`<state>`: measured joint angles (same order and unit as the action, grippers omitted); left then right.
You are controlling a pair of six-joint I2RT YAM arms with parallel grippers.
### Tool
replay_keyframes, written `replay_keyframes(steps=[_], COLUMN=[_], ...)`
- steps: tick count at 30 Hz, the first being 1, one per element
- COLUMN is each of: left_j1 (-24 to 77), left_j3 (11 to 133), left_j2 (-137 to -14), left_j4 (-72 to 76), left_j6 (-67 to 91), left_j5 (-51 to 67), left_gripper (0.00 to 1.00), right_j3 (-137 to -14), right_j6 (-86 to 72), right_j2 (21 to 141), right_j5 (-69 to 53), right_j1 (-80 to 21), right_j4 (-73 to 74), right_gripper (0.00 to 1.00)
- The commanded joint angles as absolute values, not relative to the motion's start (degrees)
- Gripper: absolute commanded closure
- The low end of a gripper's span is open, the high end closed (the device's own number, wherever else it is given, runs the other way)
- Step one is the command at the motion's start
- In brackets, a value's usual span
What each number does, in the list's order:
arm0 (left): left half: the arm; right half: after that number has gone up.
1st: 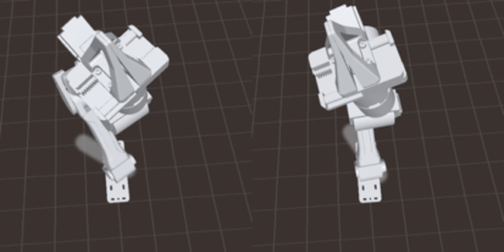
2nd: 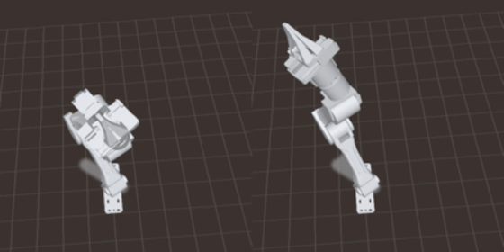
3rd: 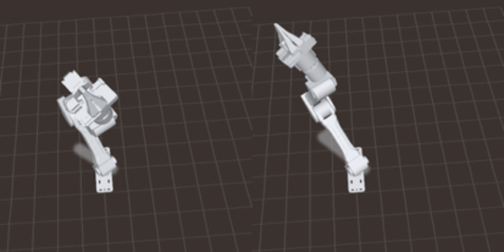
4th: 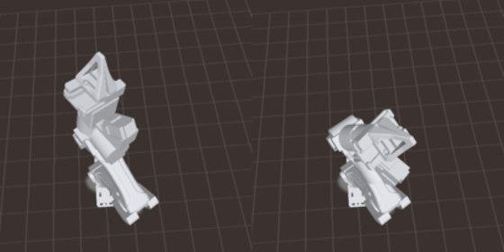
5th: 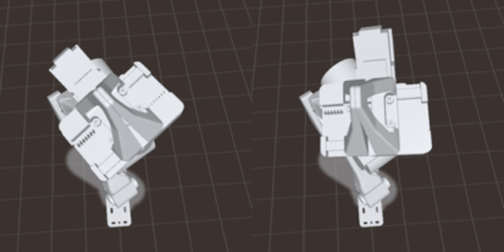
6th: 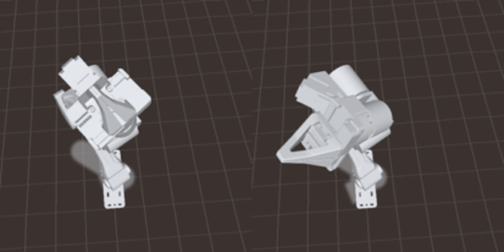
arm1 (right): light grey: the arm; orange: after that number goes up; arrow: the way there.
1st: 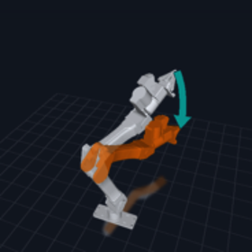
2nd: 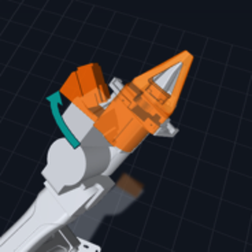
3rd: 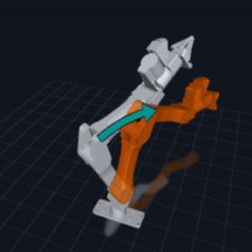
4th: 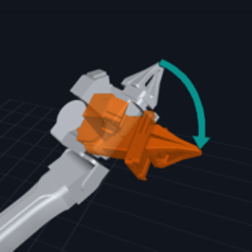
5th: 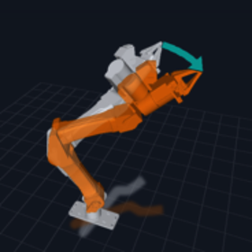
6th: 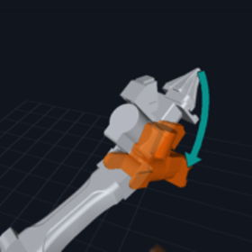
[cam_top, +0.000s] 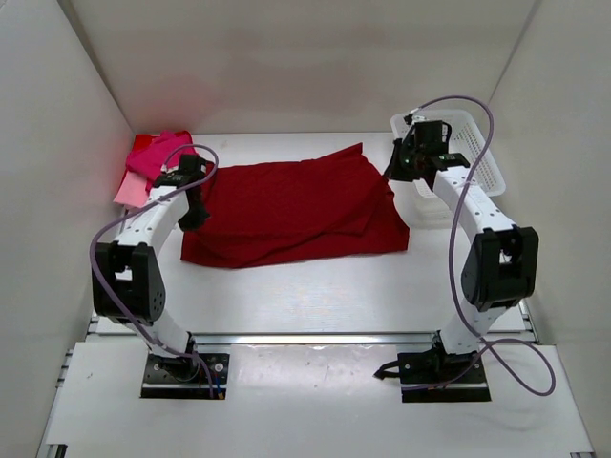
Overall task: Fold and stack the t-shirts
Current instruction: Fold the flattened T-shirt at the center of the board.
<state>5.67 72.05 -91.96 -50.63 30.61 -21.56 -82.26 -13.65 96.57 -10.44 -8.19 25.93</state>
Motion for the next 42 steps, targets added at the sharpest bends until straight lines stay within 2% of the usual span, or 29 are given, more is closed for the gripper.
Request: replay_keyframes(steps=[1,8,13,16,17,18,19,20,22,24,25,27,28,29,30,31,32,34,35,37,42], left_j1=[4.57,3.69,2.63,2.19,1.33,0.80,0.53,0.53,0.70,1.14,0.97,0.97,0.79,0.62,0.53,0.09,0.09,-2.11,-2.20,-2.63,-3.25], left_j3=[74.53,78.13,80.15,79.89,79.54,79.37,79.19,78.23,77.62,76.30,75.42,72.09,69.46,66.65,65.23,63.04,61.63,60.39,59.42,59.50,59.24], left_j2=[-93.07,-99.48,-102.65,-103.18,-103.10,-103.01,-102.66,-101.35,-99.06,-94.51,-93.96,-91.33,-90.45,-89.57,-89.21,-88.69,-87.99,-87.63,-87.28,-87.89,-90.08], left_j4=[-48.52,-47.11,-45.62,-44.48,-44.04,-43.95,-43.51,-43.24,-43.16,-44.28,-44.21,-43.86,-42.99,-42.63,-42.28,-41.41,-40.44,-39.38,-38.24,-37.53,-34.72], left_j6=[30.41,29.88,29.45,29.62,29.18,29.35,29.18,28.92,28.83,27.95,27.60,27.34,26.99,26.81,26.55,26.02,25.32,24.53,23.65,23.73,21.89], left_j5=[-21.44,-22.76,-23.02,-23.91,-23.56,-22.77,-22.42,-22.06,-21.36,-20.84,-21.09,-20.83,-20.48,-20.39,-20.30,-19.69,-18.47,-16.18,-14.52,-12.75,-10.20], left_gripper=[1.00,1.00,1.00,0.94,0.88,0.77,0.60,0.52,0.19,0.02,0.01,0.08,0.23,0.52,0.60,0.67,0.66,0.55,0.45,0.39,0.38], right_j3=[-87.61,-96.85,-99.31,-100.28,-100.20,-100.46,-100.46,-100.28,-99.49,-97.22,-97.12,-95.63,-93.54,-91.08,-89.31,-85.99,-82.13,-76.59,-73.68,-69.72,-62.15], right_j6=[-11.96,-11.51,-13.45,-13.62,-13.80,-13.80,-14.15,-14.15,-14.59,-14.24,-14.15,-14.32,-14.59,-15.29,-15.64,-15.91,-16.08,-16.44,-16.44,-16.44,-18.09], right_j2=[100.44,111.61,114.87,114.88,114.26,114.26,113.47,113.12,110.84,107.34,106.62,104.51,102.50,100.13,98.80,96.18,93.19,89.05,86.77,84.22,77.45], right_j5=[-9.76,-8.17,-8.35,-7.47,-8.17,-8.17,-8.17,-8.17,-9.57,-9.06,-9.49,-10.36,-11.33,-12.56,-13.53,-14.58,-14.94,-15.64,-16.60,-17.22,-19.33], right_j1=[-8.87,-10.28,-10.10,-9.49,-9.23,-9.49,-8.97,-8.70,-8.61,-9.40,-9.58,-9.50,-10.01,-10.02,-9.93,-9.58,-9.23,-9.75,-10.19,-11.06,-14.68], right_j4=[23.03,23.73,24.51,24.79,24.87,25.22,26.01,26.10,26.37,26.45,26.46,26.81,26.63,26.37,25.41,24.97,24.26,23.21,23.03,23.47,23.47], right_gripper=[1.00,1.00,1.00,1.00,0.97,0.96,0.88,0.79,0.71,0.63,0.63,0.65,0.80,0.93,0.99,1.00,1.00,1.00,1.00,1.00,0.98])
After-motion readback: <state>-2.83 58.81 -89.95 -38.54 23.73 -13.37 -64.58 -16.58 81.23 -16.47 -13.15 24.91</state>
